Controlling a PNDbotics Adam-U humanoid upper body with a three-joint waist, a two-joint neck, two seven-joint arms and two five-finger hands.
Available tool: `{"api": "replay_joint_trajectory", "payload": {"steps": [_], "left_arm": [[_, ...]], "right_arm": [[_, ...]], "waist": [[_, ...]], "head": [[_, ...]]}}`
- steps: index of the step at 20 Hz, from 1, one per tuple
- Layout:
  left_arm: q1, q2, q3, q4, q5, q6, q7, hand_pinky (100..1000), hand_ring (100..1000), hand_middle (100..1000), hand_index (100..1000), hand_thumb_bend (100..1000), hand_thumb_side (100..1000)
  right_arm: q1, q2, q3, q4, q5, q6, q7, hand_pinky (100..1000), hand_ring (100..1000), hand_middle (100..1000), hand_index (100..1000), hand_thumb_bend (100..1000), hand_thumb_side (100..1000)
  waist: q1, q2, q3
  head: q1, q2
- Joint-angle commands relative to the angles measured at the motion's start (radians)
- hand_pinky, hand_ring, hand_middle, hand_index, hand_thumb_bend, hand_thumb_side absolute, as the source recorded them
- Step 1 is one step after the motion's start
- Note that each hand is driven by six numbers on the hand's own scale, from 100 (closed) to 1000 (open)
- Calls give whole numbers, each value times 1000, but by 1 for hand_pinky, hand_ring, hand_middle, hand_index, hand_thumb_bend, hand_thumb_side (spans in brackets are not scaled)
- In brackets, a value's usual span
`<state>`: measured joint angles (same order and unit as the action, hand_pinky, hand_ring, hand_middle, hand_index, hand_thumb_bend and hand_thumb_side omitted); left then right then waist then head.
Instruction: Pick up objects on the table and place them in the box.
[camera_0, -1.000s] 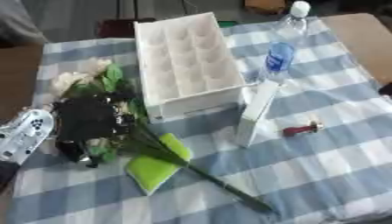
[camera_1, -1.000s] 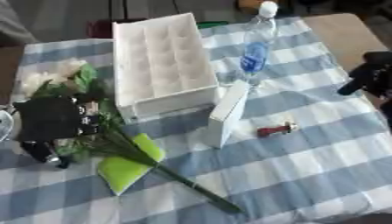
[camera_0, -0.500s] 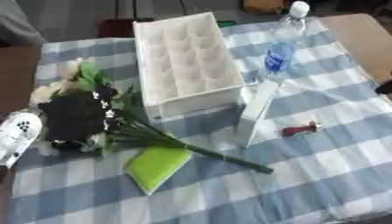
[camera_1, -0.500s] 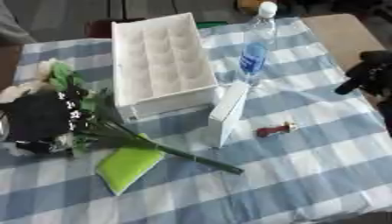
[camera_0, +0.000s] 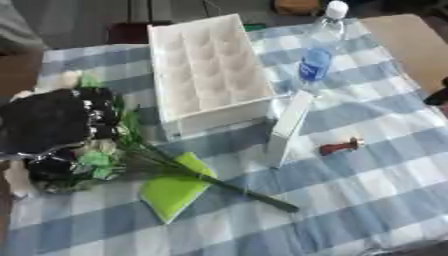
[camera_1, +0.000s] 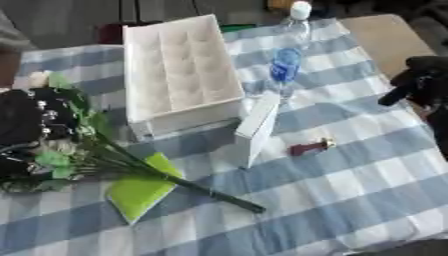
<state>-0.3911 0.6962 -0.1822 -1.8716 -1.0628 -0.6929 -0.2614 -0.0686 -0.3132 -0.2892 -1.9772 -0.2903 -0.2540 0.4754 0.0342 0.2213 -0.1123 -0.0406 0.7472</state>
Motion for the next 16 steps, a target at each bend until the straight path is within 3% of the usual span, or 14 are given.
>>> {"api": "replay_joint_trajectory", "payload": {"steps": [1,4,7,8,9,10,11,13,16], "left_arm": [[-2,37,58,-60,112,44,-49,810,666,502,605,343,220],[-3,40,79,-77,169,73,-86,811,669,503,607,358,222],[-3,46,70,-83,189,66,-129,838,715,574,680,506,288],[-3,46,66,-83,192,58,-144,838,715,574,680,506,288],[-2,45,58,-81,200,49,-158,905,787,574,680,506,288],[-7,54,35,-76,199,20,-197,929,806,766,843,856,556],[-15,57,25,-76,184,-5,-232,929,806,766,843,856,556],[-26,63,12,-77,153,-38,-274,998,846,861,949,862,822],[-62,86,-38,-71,54,-95,-323,1000,855,894,993,865,874]], "right_arm": [[0,-19,-9,-23,3,-2,-3,581,537,604,804,100,690],[0,-20,-9,-23,3,-3,-3,581,537,604,804,100,690],[-1,-20,-8,-23,2,-3,-3,581,537,604,805,100,690],[-2,-20,-8,-23,1,-2,-3,581,537,604,805,100,690],[-2,-20,-7,-23,1,-3,-2,581,537,605,805,100,704],[-2,-21,-7,-23,0,-2,-2,581,537,604,805,100,691],[-2,-21,-6,-23,0,-2,-2,581,537,604,805,100,691],[-2,-21,-6,-23,-1,-1,-1,581,537,605,805,100,691],[-2,-22,-3,-23,-2,-1,2,581,537,605,805,100,690]], "waist": [[-4,-13,2],[-5,-14,3],[-5,-14,2],[-5,-14,2],[-5,-14,1],[-4,-15,-1],[-4,-15,-1],[-5,-16,-1],[-5,-18,-5]], "head": [[-6,-8],[-6,-9],[-7,-10],[-8,-10],[-8,-10],[-6,-9],[-6,-9],[-7,-9],[-5,-8]]}}
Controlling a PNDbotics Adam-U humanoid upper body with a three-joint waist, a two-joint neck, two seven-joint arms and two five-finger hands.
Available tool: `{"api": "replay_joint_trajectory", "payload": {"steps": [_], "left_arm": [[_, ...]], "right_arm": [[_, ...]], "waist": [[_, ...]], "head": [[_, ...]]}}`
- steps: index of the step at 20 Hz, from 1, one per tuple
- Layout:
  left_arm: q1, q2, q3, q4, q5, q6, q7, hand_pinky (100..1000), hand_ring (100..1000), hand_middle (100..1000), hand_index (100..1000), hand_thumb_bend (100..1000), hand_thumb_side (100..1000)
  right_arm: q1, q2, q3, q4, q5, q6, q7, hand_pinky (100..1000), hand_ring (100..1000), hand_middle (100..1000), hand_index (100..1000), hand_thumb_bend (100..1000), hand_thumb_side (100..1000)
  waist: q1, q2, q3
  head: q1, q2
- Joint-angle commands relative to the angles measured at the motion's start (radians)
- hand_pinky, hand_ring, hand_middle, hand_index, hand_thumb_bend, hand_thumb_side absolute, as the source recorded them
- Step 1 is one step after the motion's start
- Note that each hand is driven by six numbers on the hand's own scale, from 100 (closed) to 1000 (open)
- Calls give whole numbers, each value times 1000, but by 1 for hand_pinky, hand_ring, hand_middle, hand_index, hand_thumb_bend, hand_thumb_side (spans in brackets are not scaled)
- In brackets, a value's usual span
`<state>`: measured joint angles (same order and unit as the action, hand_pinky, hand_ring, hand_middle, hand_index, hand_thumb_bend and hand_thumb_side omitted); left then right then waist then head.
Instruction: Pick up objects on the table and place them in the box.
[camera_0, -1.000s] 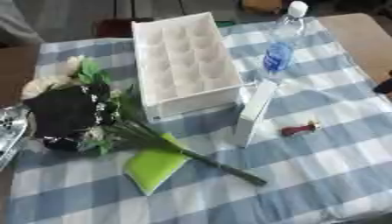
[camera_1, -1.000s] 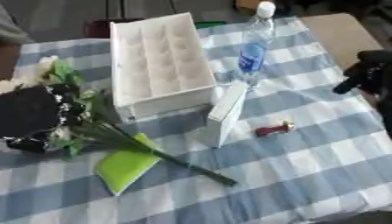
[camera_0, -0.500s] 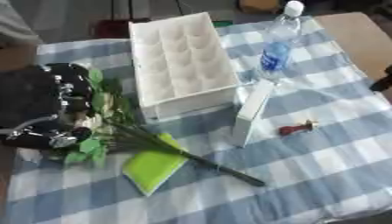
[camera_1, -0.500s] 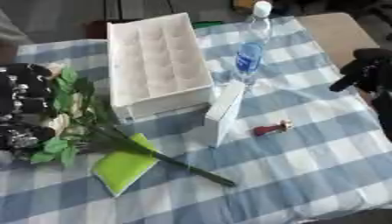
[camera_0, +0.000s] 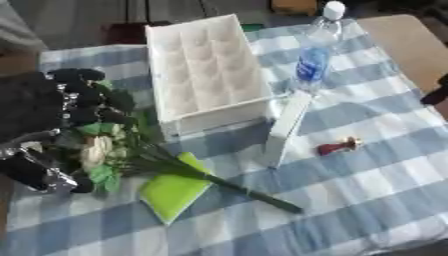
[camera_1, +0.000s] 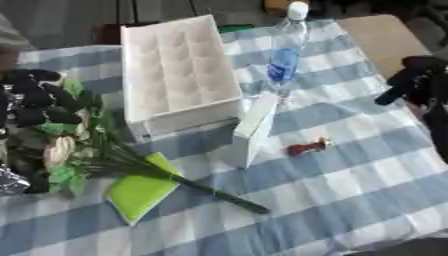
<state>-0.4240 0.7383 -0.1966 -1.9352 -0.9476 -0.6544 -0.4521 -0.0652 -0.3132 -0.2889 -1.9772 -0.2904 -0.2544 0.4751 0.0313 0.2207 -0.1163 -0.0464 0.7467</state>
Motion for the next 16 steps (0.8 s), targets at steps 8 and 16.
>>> {"api": "replay_joint_trajectory", "payload": {"steps": [8,16], "left_arm": [[-88,5,-87,135,-263,-185,-99,1000,864,903,1000,849,749],[-92,-28,-99,256,-408,-169,40,1000,847,873,1000,847,574]], "right_arm": [[-5,-21,-1,-23,-5,-2,7,581,536,604,805,100,691],[-4,-19,-2,-23,-3,-1,8,581,534,602,804,100,692]], "waist": [[-5,-18,-6],[-4,-16,-8]], "head": [[1,-6],[-2,-5]]}}
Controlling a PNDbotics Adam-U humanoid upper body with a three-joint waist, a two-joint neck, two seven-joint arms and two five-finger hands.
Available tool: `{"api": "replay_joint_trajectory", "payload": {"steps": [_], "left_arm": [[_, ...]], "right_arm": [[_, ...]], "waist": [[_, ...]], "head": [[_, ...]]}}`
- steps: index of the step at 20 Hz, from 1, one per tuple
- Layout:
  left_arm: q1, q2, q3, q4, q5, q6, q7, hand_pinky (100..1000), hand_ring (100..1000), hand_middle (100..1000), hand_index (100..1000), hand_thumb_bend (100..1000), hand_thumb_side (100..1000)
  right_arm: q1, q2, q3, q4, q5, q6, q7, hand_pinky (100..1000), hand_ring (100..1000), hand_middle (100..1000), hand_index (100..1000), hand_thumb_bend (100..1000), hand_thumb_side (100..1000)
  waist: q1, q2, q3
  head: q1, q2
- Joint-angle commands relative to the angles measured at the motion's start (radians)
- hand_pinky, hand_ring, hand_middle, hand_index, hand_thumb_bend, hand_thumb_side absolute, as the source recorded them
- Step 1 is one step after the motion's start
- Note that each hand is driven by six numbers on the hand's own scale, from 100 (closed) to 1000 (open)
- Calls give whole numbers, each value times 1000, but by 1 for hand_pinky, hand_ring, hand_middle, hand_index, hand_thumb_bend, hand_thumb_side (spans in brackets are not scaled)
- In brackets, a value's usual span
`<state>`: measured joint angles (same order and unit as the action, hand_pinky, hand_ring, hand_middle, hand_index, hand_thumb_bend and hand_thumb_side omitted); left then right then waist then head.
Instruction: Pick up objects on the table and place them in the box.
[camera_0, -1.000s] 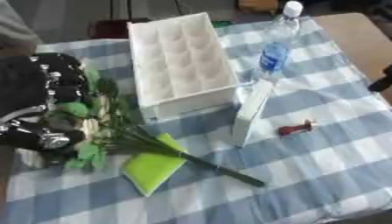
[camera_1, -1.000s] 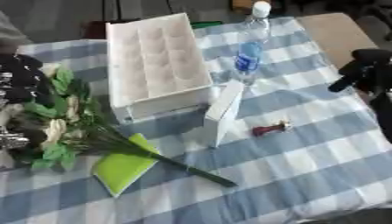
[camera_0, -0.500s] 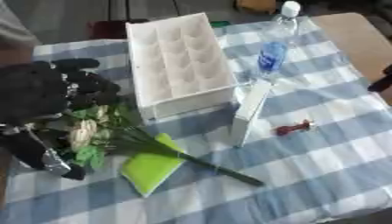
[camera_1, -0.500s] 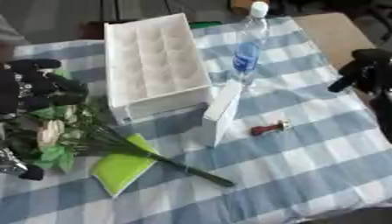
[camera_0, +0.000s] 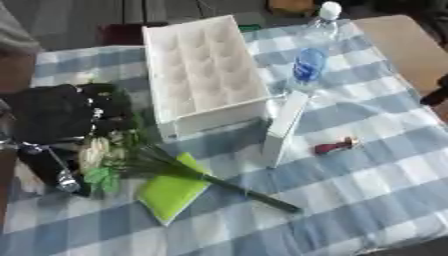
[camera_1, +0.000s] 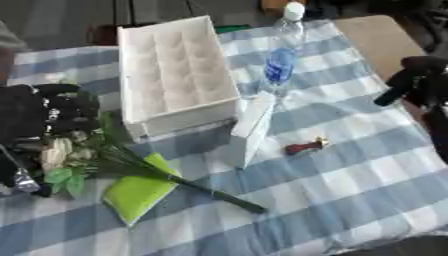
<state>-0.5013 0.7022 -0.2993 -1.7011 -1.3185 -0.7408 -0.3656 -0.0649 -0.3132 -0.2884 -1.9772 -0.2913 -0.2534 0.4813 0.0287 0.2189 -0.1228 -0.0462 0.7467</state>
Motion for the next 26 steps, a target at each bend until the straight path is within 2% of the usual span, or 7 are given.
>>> {"api": "replay_joint_trajectory", "payload": {"steps": [1,11,12,16,17,18,26], "left_arm": [[-17,2,5,32,-49,-72,-18,1000,847,875,1000,847,578],[-41,-56,-23,178,-219,0,259,983,792,810,900,847,587],[-41,-59,-25,190,-234,4,283,916,675,626,706,859,455],[-42,-74,-29,245,-284,22,390,887,632,565,640,860,417],[-42,-77,-25,251,-288,29,423,787,512,409,463,700,301],[-41,-77,-23,257,-291,36,454,756,483,369,421,655,277],[-8,-53,13,213,-195,0,479,688,402,274,323,487,232]], "right_arm": [[-5,-19,-2,-23,-2,-2,3,581,534,602,804,100,692],[-6,-16,0,-23,-3,-1,7,581,533,600,804,100,693],[-6,-16,0,-23,-3,0,8,581,532,600,804,100,694],[-7,-15,0,-23,-3,1,8,581,532,600,804,100,694],[-7,-15,0,-23,-3,2,8,581,531,599,804,100,694],[-7,-15,0,-23,-3,2,8,581,531,599,804,100,695],[-7,-13,-3,-23,0,3,7,581,531,599,804,100,695]], "waist": [[-2,-14,-1],[-2,-13,-7],[-2,-13,-7],[0,-13,-9],[0,-13,-9],[0,-13,-9],[-1,-12,-6]], "head": [[-3,-5],[-4,-4],[-4,-4],[-6,-5],[-8,-5],[-9,-5],[-17,-4]]}}
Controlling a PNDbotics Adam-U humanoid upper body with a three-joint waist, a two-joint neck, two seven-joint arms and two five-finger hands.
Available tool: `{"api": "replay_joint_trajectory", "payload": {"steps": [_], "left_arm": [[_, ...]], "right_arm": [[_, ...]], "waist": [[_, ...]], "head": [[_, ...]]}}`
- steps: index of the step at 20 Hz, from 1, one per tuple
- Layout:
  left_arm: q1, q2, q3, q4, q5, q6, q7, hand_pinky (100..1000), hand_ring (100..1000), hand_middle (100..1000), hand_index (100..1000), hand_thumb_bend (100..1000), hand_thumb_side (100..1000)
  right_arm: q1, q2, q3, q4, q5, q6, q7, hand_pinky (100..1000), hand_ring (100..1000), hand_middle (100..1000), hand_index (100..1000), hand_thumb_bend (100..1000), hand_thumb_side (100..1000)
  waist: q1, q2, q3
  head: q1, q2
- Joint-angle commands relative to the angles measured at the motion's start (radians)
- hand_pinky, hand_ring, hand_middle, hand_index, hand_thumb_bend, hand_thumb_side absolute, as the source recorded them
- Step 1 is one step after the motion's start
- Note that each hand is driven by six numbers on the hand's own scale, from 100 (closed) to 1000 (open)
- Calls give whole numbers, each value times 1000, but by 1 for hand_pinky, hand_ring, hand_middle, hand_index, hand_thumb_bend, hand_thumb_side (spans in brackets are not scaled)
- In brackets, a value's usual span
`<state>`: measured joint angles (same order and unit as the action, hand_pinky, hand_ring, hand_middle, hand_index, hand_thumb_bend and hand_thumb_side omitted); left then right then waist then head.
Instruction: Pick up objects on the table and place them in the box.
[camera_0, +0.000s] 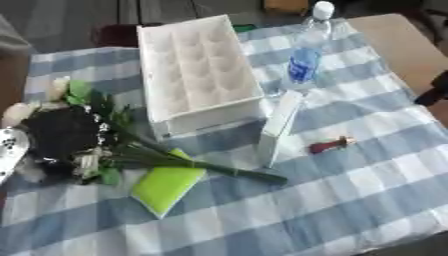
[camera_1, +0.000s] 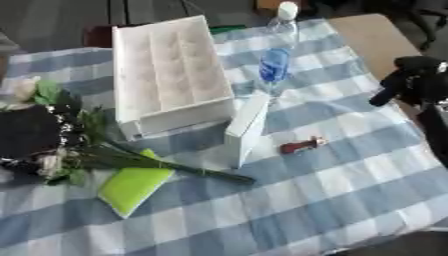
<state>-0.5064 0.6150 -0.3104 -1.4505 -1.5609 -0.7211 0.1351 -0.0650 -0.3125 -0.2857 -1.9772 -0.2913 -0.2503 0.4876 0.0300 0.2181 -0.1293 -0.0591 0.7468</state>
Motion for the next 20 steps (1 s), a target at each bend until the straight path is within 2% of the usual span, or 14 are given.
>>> {"api": "replay_joint_trajectory", "payload": {"steps": [1,2,3,6,10,12,13,14,15,20], "left_arm": [[6,46,33,-70,91,-36,-41,664,391,269,322,397,220],[15,60,45,-108,143,-51,-69,664,391,269,322,397,220],[24,74,59,-149,200,-62,-102,654,387,268,322,359,215],[44,115,98,-274,375,-67,-218,648,381,264,319,345,208],[61,165,151,-423,576,-21,-353,643,369,256,313,356,194],[65,175,185,-469,666,20,-392,628,355,241,301,337,174],[67,175,199,-481,705,40,-408,610,349,229,291,298,158],[68,171,210,-484,741,60,-422,610,349,229,291,298,158],[68,165,219,-480,774,78,-434,594,349,225,290,251,148],[48,148,245,-425,865,140,-473,585,351,227,291,222,141]], "right_arm": [[-6,-14,-7,-23,0,-1,-1,581,531,599,804,100,694],[-5,-14,-8,-23,0,-1,-2,581,531,599,804,100,694],[-5,-14,-9,-23,1,-1,-3,581,531,599,804,100,694],[-4,-15,-10,-23,2,-2,-5,581,530,599,804,100,694],[-2,-16,-12,-23,2,-2,-8,581,530,599,804,100,693],[-2,-17,-12,-23,2,-1,-9,581,531,599,804,100,693],[-2,-17,-12,-23,1,-1,-10,581,531,599,804,100,691],[-3,-17,-13,-23,1,-2,-10,581,531,599,804,100,691],[-2,-17,-13,-23,0,-3,-11,581,531,599,804,100,691],[-2,-17,-13,-23,-1,-4,-12,582,531,599,804,100,690]], "waist": [[-2,-12,2],[-2,-12,3],[-3,-12,4],[-2,-13,6],[-2,-16,9],[-3,-18,11],[-3,-19,11],[-4,-19,11],[-5,-19,11],[-8,-20,11]], "head": [[-7,-3],[-9,-2],[-11,-2],[-17,-2],[-21,-2],[-25,-3],[-26,-4],[-27,-5],[-29,-6],[-34,-7]]}}
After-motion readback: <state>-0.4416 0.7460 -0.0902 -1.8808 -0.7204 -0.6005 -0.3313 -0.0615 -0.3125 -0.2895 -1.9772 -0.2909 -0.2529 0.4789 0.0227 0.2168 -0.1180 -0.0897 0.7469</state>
